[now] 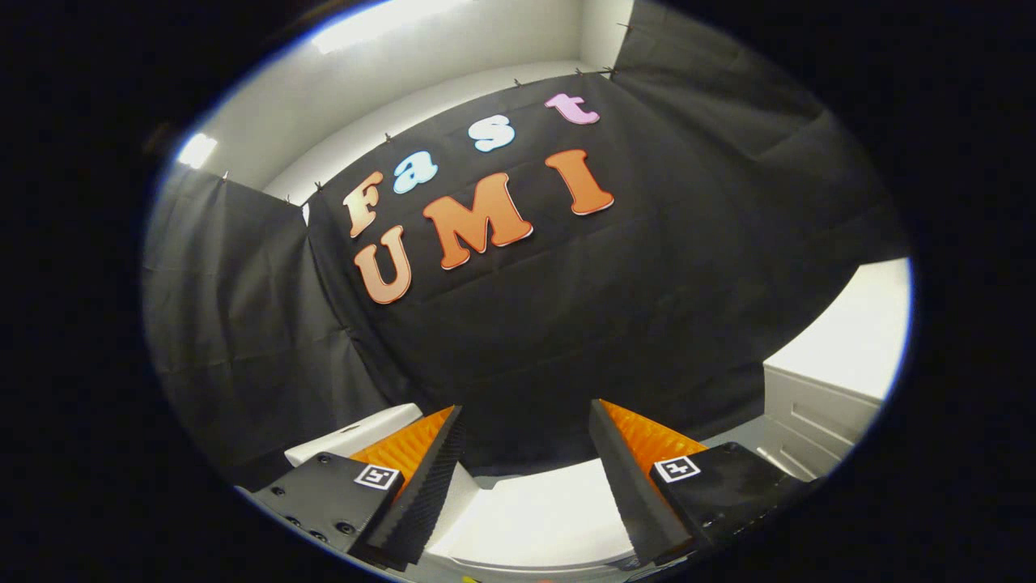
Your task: Open the toilet lid.
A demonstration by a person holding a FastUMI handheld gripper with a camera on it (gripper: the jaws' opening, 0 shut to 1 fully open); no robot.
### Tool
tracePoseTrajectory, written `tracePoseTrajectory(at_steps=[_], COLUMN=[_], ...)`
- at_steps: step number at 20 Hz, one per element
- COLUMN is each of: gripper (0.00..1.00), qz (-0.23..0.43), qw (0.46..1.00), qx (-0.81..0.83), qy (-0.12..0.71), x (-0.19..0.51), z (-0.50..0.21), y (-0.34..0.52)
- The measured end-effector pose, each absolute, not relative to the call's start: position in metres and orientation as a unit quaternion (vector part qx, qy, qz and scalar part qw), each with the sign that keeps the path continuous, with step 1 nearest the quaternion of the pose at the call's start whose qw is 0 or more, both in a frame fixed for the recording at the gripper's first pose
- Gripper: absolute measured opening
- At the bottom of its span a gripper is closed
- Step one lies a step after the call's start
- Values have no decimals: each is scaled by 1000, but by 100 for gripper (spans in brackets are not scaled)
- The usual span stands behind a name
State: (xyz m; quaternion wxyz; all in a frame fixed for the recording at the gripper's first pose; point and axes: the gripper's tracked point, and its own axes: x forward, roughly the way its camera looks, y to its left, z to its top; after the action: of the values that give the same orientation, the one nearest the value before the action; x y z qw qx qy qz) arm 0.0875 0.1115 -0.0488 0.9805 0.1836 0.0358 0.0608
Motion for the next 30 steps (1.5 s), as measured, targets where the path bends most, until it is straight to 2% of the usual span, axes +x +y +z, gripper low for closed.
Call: tracePoseTrajectory(at_steps=[10, 14, 21, 24, 30], gripper=[99, 99, 99, 98, 98], qz=[55, 20, -72, -95, -94], qw=[943, 922, 844, 838, 839], qx=[299, 348, 473, 467, 422], qy=[133, 170, 244, 266, 330], x=[71, 67, 51, 45, 33], z=[-175, -229, -318, -346, -371], y=[83, 53, 13, 8, 23])
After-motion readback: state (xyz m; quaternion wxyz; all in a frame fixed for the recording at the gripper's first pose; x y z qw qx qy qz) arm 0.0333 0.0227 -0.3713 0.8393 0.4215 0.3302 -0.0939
